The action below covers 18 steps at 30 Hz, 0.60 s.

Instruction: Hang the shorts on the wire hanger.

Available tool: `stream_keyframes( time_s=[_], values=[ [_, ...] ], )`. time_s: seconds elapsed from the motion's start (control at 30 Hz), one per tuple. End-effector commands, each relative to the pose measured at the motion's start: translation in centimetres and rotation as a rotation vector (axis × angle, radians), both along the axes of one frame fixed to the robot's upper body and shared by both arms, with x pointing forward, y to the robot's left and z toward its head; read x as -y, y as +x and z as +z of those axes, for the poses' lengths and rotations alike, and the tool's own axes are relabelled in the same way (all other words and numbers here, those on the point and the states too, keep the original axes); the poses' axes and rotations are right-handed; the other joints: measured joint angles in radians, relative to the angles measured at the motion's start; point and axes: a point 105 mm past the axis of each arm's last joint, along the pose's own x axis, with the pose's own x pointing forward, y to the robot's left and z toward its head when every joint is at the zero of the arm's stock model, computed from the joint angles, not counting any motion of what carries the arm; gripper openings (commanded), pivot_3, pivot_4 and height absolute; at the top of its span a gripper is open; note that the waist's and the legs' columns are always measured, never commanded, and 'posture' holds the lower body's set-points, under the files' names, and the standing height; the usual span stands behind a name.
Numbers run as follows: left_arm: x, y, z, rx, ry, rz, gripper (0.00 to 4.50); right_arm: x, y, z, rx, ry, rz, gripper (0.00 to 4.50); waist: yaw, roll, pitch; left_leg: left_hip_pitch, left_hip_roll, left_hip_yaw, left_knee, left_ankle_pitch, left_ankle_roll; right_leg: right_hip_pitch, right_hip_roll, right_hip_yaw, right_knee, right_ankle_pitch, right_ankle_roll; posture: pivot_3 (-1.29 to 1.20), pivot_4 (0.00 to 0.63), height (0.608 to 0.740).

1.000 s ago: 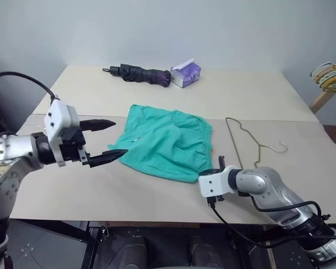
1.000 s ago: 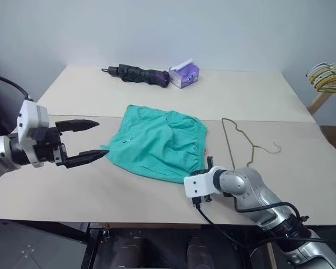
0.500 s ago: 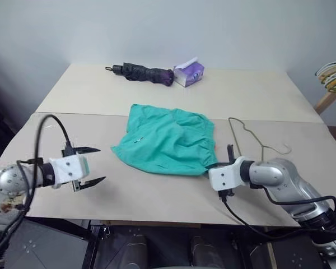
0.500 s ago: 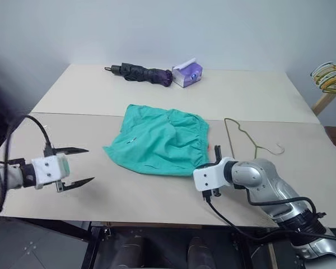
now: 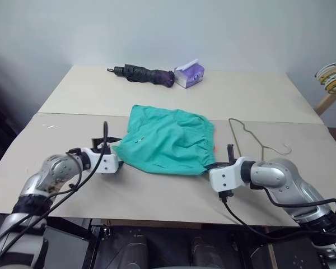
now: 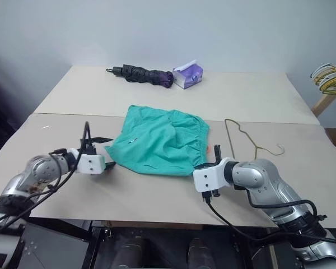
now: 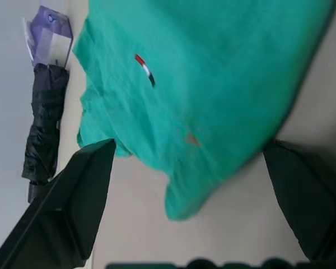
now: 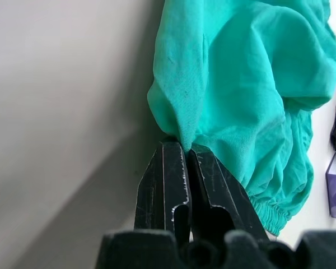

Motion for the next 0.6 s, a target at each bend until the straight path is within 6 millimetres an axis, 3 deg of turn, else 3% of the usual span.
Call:
stream_keyframes(
  time_s=[0.03,0.33,0.5,0.6],
  values=[
    [0.6,1.1,-1.6,-0.038,0.028,0.011,3.22,-0.4,0.3,1.7,0.06,0.028,0.004,0.0,0.001,0.0,-0.002,0.0,0.0,0.0,0.0,0.0,0.0,0.0,0.0,0.0,0.0,0.0,0.0,0.0,0.064,0.74],
    [1.2,2.9,-0.6,-0.028,0.001,0.016,0.18,-0.3,0.4,1.8,0.069,0.029,0.0,0.0,-0.012,-0.001,-0.005,-0.001,0.0,0.0,0.0,0.0,0.0,-0.001,0.001,0.0,0.0,0.0,0.0,-0.02,0.054,0.74],
    [0.7,2.2,0.2,-0.037,-0.002,-0.027,0.02,0.0,0.4,2.0,0.074,0.023,0.009,0.0,-0.022,-0.001,-0.007,-0.001,0.0,0.0,0.0,0.0,0.0,-0.001,0.001,0.0,0.0,0.0,0.0,-0.01,0.065,0.74],
    [-0.8,0.1,0.9,-0.134,0.044,-0.084,0.02,0.7,0.2,3.0,0.054,0.033,0.037,0.0,-0.031,-0.001,-0.007,-0.002,0.0,0.0,0.0,0.0,0.0,-0.002,0.001,0.0,0.0,0.0,0.0,-0.01,0.073,0.74]
  ],
)
